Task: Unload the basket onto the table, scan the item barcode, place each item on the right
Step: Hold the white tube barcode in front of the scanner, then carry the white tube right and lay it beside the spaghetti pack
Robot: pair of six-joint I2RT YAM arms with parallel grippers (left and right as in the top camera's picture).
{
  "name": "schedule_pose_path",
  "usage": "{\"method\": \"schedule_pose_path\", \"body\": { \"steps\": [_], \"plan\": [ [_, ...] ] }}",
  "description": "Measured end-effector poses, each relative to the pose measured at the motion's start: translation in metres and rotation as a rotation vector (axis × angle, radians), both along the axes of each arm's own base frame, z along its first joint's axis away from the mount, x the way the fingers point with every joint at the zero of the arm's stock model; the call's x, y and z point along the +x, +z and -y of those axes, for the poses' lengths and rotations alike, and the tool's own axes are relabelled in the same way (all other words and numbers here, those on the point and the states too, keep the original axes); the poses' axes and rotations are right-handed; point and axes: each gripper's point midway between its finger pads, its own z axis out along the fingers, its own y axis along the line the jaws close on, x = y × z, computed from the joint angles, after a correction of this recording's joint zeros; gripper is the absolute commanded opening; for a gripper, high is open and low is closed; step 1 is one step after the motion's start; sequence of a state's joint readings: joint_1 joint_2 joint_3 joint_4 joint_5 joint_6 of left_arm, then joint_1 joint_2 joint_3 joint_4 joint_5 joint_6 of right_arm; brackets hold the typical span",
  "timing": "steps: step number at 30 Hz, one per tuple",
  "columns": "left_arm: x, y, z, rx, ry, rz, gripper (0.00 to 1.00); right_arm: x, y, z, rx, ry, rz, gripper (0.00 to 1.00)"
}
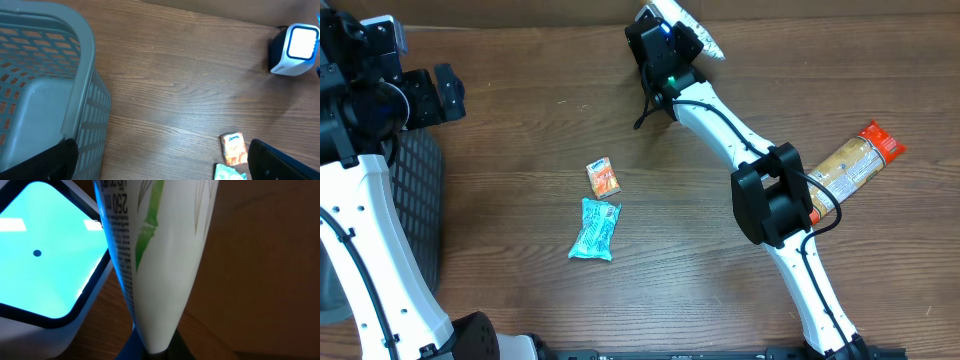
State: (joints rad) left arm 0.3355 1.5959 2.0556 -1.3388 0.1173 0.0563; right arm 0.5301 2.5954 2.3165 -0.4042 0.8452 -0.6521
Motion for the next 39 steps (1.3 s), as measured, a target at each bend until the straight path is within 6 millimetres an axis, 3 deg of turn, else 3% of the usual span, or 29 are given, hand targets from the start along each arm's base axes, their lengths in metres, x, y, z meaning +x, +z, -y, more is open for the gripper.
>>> {"method": "schedule_pose_path", "body": {
  "steps": [22,26,30,32,35,39],
  "plan": [
    [0.0,0.0,0.0,0.0,0.001,0.0,1.0,-0.01,-0.013,0.008,-0.042,-0.025,-0.067,0.04],
    [0.0,0.0,0.0,0.0,0.0,0.0,1.0,-0.023,-0.025,0.009,0.013,-0.038,-0.13,0.04],
    [0.0,0.0,0.0,0.0,0.001,0.0,1.0,-0.056,-0.023,0.013,0.137,-0.073,-0.256,0.04],
    [0.0,0.0,0.0,0.0,0.0,0.0,1.0,-0.08,-0.002,0.017,0.238,-0.118,-0.299,0.04],
    [0.0,0.0,0.0,0.0,0.0,0.0,1.0,-0.113,0.051,0.024,0.423,-0.191,-0.297,0.04],
    [0.0,0.0,0.0,0.0,0.0,0.0,1.0,-0.174,0.135,0.047,0.731,-0.284,-0.304,0.04]
  ]
}}
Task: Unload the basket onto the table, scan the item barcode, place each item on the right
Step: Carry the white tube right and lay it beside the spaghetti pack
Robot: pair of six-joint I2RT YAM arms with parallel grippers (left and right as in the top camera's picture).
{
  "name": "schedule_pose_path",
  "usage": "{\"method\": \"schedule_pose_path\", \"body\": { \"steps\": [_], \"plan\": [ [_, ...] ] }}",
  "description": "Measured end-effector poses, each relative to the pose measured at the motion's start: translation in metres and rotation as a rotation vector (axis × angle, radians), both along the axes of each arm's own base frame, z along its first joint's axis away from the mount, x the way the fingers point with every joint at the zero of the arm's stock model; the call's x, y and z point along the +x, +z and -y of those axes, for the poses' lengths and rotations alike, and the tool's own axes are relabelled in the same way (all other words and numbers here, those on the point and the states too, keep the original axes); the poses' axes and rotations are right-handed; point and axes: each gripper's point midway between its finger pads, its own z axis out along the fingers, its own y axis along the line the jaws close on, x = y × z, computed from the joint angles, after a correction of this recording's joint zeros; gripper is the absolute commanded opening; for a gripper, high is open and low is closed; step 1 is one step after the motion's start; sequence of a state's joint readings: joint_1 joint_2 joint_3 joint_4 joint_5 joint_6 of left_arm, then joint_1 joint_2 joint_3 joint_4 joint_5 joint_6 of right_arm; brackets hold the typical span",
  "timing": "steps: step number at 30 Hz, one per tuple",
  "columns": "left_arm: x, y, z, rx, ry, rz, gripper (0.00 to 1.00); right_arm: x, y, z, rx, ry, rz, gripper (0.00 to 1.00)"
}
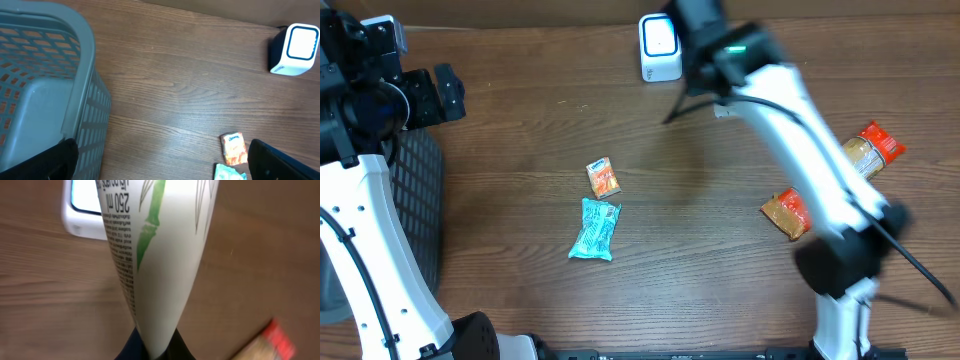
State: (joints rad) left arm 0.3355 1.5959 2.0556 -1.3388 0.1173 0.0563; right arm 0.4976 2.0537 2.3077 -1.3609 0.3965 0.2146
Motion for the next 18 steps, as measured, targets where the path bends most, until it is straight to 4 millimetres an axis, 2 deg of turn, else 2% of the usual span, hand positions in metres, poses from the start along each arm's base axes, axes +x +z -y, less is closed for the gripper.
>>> {"method": "schedule_pose_path", "body": {
  "steps": [3,5,7,9,12,13,18],
  "plan": [
    [0.0,0.0,0.0,0.0,0.0,0.0,1.0,-0.03,0.035,0.032,0.203,-0.116,-0.038,0.04],
    [0.0,0.0,0.0,0.0,0.0,0.0,1.0,-0.033,0.039,0.055,0.277,-0.204,-0.057,0.04],
    [0.0,0.0,0.0,0.0,0.001,0.0,1.0,-0.024,0.029,0.077,0.338,-0.297,-0.077,0.04],
    [0.0,0.0,0.0,0.0,0.0,0.0,0.99,-0.012,0.008,0.096,0.378,-0.37,-0.111,0.04],
    [0.0,0.0,0.0,0.0,0.0,0.0,1.0,0.002,-0.04,0.118,0.441,-0.449,-0.194,0.04],
    [0.0,0.0,0.0,0.0,0.001,0.0,1.0,0.002,-0.061,0.125,0.47,-0.472,-0.239,0.04],
    [0.0,0.0,0.0,0.0,0.0,0.0,1.0,-0.012,-0.137,0.144,0.593,-0.553,-0.397,0.04]
  ]
}}
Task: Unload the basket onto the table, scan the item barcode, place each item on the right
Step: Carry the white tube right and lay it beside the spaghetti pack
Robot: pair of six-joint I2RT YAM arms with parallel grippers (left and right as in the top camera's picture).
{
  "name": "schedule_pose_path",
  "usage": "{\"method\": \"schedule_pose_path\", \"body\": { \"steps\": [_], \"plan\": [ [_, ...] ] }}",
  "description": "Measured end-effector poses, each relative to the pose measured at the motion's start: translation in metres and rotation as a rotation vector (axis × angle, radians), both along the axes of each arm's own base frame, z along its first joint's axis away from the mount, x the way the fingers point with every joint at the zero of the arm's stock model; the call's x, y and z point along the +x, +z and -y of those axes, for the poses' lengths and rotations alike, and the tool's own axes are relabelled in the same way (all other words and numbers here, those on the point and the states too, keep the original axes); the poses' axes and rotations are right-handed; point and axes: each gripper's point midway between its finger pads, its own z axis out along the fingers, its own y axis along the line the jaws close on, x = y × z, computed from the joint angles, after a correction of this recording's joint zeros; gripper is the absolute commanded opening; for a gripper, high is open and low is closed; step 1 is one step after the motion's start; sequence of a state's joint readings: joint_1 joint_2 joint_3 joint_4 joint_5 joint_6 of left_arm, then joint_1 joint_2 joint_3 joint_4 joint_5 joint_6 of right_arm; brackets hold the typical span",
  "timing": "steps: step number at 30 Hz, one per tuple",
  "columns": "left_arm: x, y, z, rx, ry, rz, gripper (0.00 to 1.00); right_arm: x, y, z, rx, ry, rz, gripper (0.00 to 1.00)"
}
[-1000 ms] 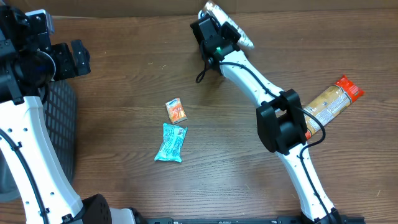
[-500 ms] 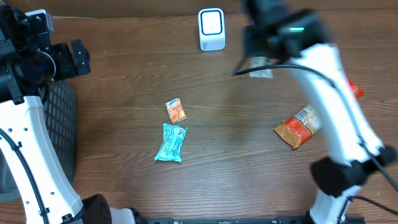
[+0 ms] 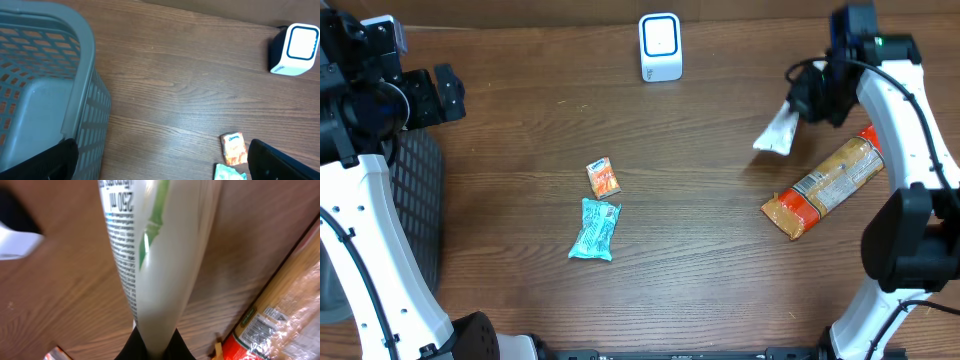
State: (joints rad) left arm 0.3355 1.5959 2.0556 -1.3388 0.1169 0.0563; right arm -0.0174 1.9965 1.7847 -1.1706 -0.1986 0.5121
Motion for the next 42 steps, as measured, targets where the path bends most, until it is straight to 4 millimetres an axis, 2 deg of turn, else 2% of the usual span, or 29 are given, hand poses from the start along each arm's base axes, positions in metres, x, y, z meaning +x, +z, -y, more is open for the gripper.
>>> {"method": "schedule_pose_path", "body": {
  "steps": [3,6,10,15,19,20,21,22,24,27,31,35,39,42],
  "plan": [
    [0.0,0.0,0.0,0.0,0.0,0.0,1.0,-0.013,-0.033,0.013,0.054,-0.044,-0.055,0.04],
    [0.0,0.0,0.0,0.0,0.0,0.0,1.0,-0.027,-0.058,0.026,0.084,-0.085,-0.097,0.04],
    [0.0,0.0,0.0,0.0,0.0,0.0,1.0,-0.041,-0.08,0.046,0.086,-0.135,-0.133,0.04],
    [0.0,0.0,0.0,0.0,0.001,0.0,1.0,-0.053,-0.093,0.071,0.074,-0.194,-0.158,0.04],
    [0.0,0.0,0.0,0.0,0.0,0.0,1.0,-0.056,-0.093,0.087,0.066,-0.227,-0.158,0.25],
    [0.0,0.0,0.0,0.0,0.0,0.0,1.0,-0.057,-0.094,0.091,0.06,-0.231,-0.159,0.33],
    [0.0,0.0,0.0,0.0,0.0,0.0,1.0,-0.059,-0.095,0.094,0.047,-0.218,-0.161,0.49],
    [0.0,0.0,0.0,0.0,0.0,0.0,1.0,-0.06,-0.095,0.096,0.045,-0.228,-0.163,0.55],
    [0.0,0.0,0.0,0.0,0.0,0.0,1.0,-0.06,-0.096,0.098,0.042,-0.213,-0.158,0.63],
    [0.0,0.0,0.0,0.0,0.0,0.0,1.0,-0.062,-0.095,0.098,0.036,-0.194,-0.164,0.66],
    [0.0,0.0,0.0,-0.001,0.0,0.0,1.0,-0.066,-0.089,0.098,0.035,-0.182,-0.187,0.66],
    [0.0,0.0,0.0,0.0,0.0,0.0,1.0,-0.06,-0.069,0.099,0.018,-0.172,-0.16,0.66],
    [0.0,0.0,0.0,0.0,0.0,0.0,1.0,-0.047,-0.026,0.091,-0.009,-0.132,-0.053,0.7],
    [0.0,0.0,0.0,-0.001,0.0,0.0,1.0,-0.037,0.011,0.069,-0.027,-0.068,0.05,0.71]
  ]
}}
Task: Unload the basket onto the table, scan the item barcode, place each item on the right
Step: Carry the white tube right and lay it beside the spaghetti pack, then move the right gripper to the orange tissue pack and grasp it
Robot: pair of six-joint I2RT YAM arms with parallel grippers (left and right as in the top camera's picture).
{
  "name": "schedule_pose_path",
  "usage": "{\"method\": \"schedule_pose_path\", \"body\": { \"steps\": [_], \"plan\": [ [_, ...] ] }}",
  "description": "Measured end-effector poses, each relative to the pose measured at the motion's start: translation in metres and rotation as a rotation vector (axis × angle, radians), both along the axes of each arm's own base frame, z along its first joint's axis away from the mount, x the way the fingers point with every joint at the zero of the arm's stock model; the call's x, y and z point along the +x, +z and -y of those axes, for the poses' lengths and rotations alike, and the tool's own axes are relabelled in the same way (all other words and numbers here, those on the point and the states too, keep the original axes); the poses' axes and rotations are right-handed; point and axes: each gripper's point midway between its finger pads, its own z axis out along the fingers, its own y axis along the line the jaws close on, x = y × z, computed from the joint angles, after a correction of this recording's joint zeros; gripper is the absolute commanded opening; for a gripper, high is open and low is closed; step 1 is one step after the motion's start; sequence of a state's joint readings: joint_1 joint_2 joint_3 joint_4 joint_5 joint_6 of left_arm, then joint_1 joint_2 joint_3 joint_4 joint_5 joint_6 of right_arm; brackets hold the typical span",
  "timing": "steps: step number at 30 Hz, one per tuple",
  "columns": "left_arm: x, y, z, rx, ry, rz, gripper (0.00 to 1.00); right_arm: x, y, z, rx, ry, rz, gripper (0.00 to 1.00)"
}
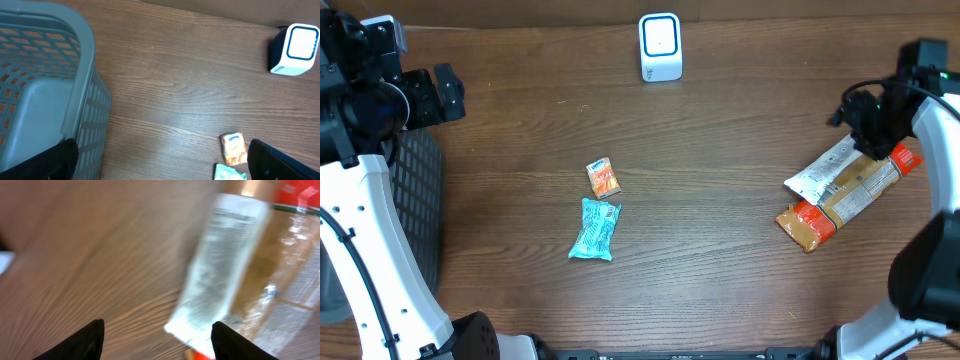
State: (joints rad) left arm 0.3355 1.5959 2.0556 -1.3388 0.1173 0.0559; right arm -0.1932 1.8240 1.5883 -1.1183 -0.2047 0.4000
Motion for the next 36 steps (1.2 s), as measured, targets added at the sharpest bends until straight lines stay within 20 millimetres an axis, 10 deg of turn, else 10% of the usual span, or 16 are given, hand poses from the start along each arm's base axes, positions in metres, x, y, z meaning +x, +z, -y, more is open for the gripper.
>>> {"method": "schedule_pose_path", "body": {
  "steps": [4,19,28,36],
  "plan": [
    [0.0,0.0,0.0,0.001,0.0,0.0,0.99,0.004,0.025,-0.055,0.013,0.142,0.076,0.71],
    [0.0,0.0,0.0,0.001,0.0,0.0,0.99,-0.008,0.02,-0.309,0.07,0.78,0.309,0.8],
    [0.0,0.0,0.0,0.001,0.0,0.0,1.0,-0.012,-0.049,-0.369,0.088,0.899,0.277,0.74],
    [0.0,0.0,0.0,0.001,0.0,0.0,1.0,-0.004,-0.072,-0.383,0.114,0.947,0.302,0.68]
  ]
}}
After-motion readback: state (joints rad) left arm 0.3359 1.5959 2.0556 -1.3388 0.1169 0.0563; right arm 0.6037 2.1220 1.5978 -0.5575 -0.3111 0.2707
